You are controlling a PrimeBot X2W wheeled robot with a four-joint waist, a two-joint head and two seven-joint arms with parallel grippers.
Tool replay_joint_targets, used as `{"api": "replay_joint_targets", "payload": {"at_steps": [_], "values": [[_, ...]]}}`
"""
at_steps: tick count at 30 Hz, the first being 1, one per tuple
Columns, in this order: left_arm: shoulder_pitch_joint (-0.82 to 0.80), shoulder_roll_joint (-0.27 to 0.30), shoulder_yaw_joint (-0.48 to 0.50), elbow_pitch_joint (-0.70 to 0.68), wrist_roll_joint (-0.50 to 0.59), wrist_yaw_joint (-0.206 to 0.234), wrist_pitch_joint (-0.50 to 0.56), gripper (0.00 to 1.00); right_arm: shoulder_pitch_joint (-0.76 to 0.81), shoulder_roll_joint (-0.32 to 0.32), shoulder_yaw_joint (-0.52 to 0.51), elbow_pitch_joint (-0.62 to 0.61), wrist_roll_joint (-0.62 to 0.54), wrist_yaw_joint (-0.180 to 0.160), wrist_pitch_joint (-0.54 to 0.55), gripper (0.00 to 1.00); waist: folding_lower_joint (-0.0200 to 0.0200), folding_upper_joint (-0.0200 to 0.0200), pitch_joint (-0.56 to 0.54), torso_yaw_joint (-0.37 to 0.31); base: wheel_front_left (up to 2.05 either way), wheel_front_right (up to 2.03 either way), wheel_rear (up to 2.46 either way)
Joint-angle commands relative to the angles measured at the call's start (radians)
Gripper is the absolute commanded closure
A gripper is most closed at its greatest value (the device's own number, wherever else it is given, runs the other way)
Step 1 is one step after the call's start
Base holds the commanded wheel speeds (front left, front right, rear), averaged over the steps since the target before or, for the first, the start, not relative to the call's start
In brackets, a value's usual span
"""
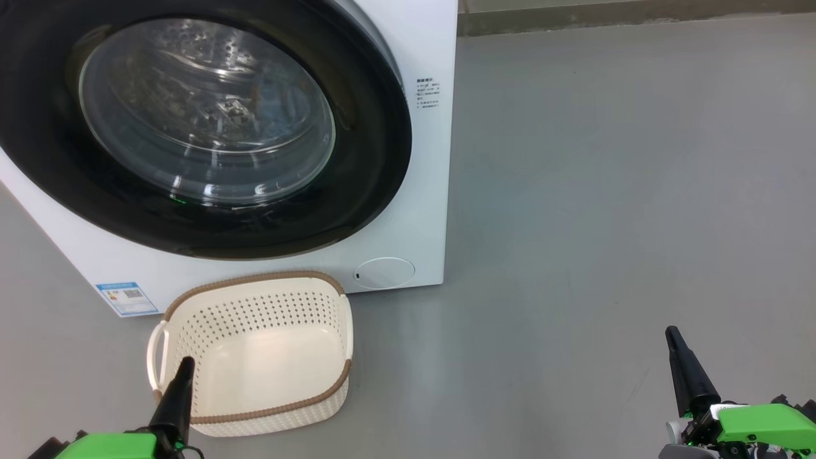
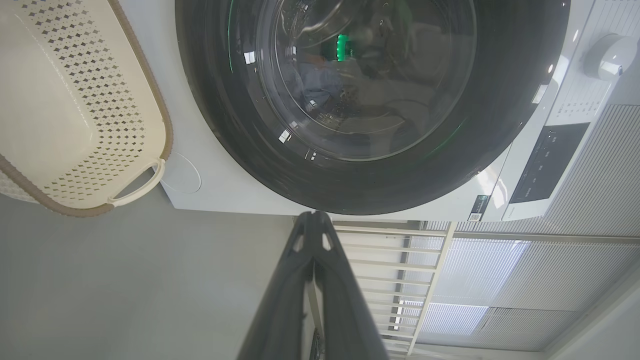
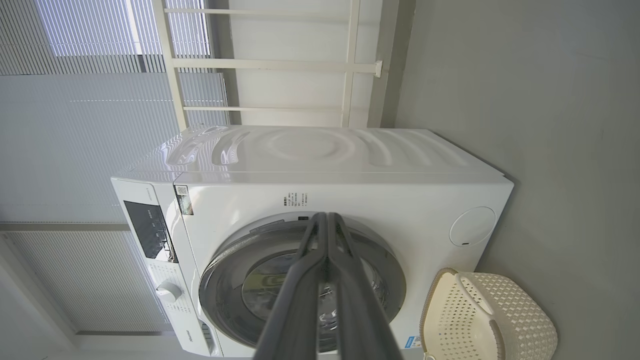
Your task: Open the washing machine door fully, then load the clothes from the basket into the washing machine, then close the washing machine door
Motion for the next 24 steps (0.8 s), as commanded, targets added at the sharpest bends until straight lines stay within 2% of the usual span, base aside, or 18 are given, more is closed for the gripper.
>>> {"api": "replay_joint_targets", "payload": {"at_steps": [1, 24], "values": [[-0.041, 0.022, 0.033, -0.019, -0.008, -0.01, 0.006, 1.0, -0.043, -0.003, 0.017, -0.025, 0.004, 0.002, 0.007, 1.0, 0.0, -0.0001, 0.0, 0.0, 0.0, 0.0, 0.0], [-0.041, 0.022, 0.033, -0.019, -0.008, -0.01, 0.006, 1.0, -0.044, 0.0, 0.013, -0.024, 0.0, 0.002, 0.01, 1.0, 0.0, -0.0001, 0.0, 0.0, 0.0, 0.0, 0.0]]}}
